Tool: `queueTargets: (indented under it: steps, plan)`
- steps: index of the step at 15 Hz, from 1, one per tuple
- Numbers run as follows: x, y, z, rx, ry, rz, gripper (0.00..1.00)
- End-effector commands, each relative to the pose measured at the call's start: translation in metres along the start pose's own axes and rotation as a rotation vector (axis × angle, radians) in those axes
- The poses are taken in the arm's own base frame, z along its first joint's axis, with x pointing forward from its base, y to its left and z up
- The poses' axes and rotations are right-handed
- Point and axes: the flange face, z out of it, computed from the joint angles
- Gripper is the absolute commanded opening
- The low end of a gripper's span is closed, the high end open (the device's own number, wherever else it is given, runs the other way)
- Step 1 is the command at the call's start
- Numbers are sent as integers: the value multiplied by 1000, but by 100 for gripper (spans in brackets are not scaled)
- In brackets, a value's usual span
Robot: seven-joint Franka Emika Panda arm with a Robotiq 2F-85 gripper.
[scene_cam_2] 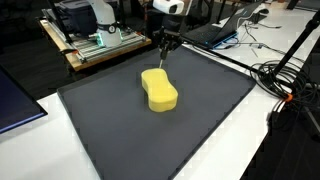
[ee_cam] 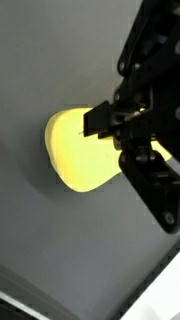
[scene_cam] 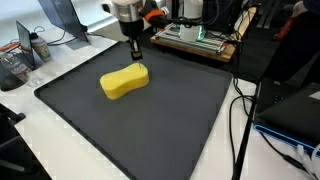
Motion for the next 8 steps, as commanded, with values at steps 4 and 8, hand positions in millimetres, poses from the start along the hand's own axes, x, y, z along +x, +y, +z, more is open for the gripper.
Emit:
queueTargets:
  steps: [4, 8]
  plan:
    - [-43, -24, -59, -94, 71, -68, 3]
    - [-85, -66, -69, -200, 203, -122, 3]
